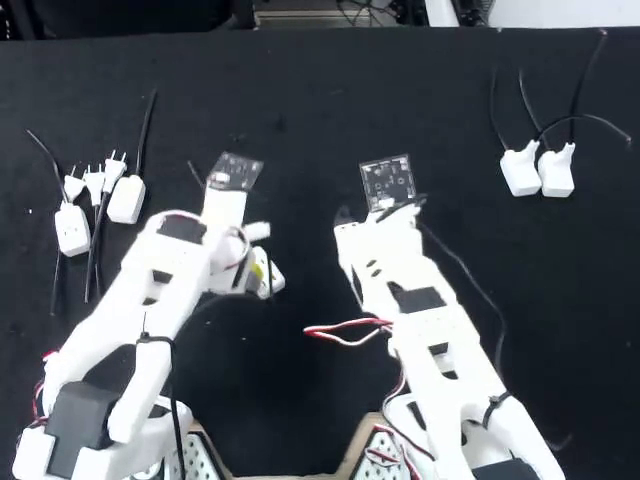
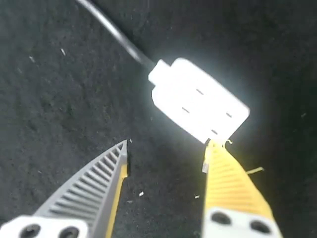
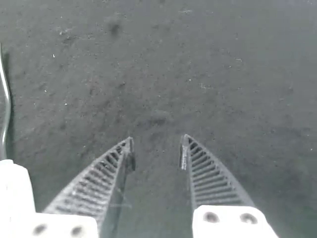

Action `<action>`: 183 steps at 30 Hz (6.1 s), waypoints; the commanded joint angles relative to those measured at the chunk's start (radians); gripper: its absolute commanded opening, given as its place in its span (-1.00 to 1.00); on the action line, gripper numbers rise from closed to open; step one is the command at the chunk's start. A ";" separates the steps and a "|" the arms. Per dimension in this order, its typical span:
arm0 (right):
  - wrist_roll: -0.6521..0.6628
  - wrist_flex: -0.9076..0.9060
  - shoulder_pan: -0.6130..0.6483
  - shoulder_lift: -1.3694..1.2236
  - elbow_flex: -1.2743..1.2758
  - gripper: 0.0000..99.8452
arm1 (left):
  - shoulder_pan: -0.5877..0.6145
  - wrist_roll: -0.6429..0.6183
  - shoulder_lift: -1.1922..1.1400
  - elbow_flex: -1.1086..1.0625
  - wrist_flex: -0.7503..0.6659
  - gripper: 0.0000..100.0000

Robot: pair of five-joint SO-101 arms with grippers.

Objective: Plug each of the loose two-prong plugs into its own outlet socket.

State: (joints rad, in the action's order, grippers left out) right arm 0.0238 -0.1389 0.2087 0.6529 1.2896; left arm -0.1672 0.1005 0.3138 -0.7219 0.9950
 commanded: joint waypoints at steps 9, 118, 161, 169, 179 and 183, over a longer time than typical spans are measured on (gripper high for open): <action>-0.006 0.025 0.015 0.033 -0.013 -0.71 | 0.142 -0.344 -0.124 0.091 -0.327 -0.50; -0.003 0.031 -0.040 0.035 -0.018 -0.71 | 0.259 -0.394 -0.163 -0.035 -0.614 -0.74; -0.005 0.031 -0.037 0.035 -0.021 -0.71 | 0.510 -0.114 0.146 0.116 0.086 -0.75; -0.003 0.031 -0.037 0.035 -0.018 -0.71 | 0.561 0.084 0.348 0.058 0.092 -0.75; -0.005 0.029 -0.037 0.035 -0.016 -0.71 | 0.769 0.480 0.195 0.102 0.184 -0.75; -0.006 0.028 -0.037 0.035 -0.016 -0.71 | 0.792 0.580 0.066 0.160 0.242 -0.75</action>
State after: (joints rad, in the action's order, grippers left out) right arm 0.0238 -0.1327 0.1611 0.6605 1.2927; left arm 0.6091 0.6145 0.4427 -0.6391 1.2144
